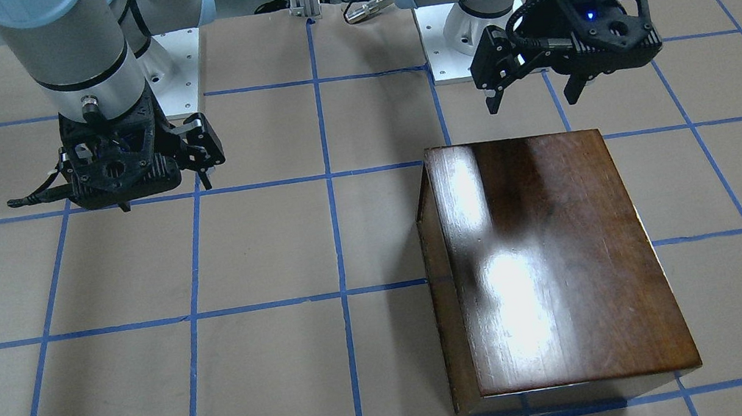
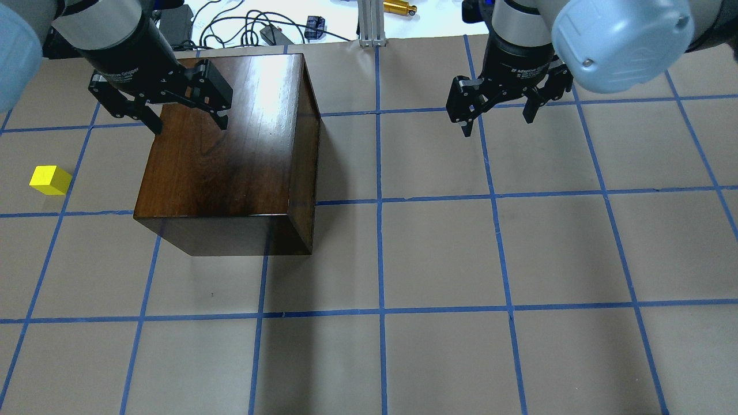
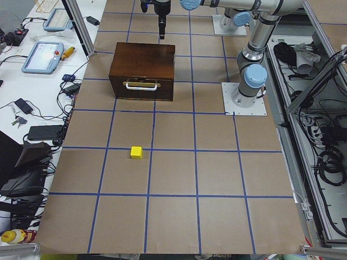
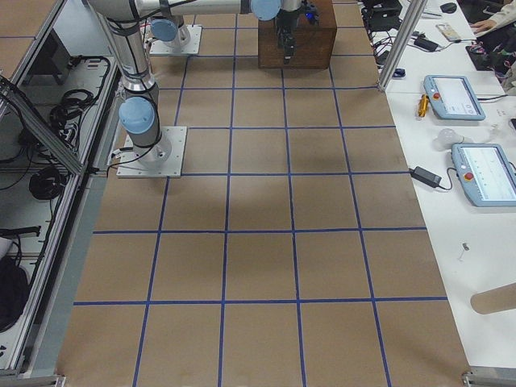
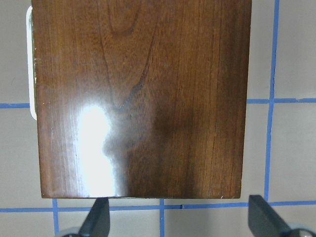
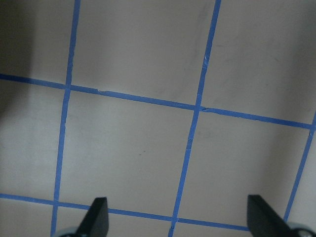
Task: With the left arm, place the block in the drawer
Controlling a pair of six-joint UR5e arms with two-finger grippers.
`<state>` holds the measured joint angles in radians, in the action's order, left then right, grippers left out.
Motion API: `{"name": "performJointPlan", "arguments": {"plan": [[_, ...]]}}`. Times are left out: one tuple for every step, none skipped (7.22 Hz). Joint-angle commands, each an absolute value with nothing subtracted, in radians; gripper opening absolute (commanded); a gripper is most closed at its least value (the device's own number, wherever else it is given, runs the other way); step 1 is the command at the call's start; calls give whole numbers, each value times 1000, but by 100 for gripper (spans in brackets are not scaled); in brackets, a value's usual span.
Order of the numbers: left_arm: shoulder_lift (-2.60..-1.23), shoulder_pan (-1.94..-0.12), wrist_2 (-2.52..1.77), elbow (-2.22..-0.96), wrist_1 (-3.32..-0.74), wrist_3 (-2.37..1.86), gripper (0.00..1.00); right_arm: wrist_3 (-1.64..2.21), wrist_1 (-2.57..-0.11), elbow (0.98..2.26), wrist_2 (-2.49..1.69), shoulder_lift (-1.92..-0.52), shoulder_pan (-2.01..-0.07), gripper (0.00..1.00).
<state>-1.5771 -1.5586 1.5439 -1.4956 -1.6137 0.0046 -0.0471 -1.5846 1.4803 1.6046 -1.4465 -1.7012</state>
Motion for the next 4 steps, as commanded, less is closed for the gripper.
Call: {"name": "performJointPlan", "arguments": {"plan": [[-1577, -1555, 1543, -1496, -1614, 5, 100, -48, -1585, 1480, 1605, -1447, -1701, 100], [-1580, -1549, 1542, -1494, -1612, 15, 100, -46, -1585, 1480, 1605, -1447, -1701, 100], [-1577, -1542, 1543, -1494, -1614, 37, 100, -48, -1585, 1480, 1605, -1447, -1701, 100], [-1580, -1519, 1543, -1494, -1612, 78, 100, -46, -1585, 1480, 1605, -1447, -1701, 100]]}}
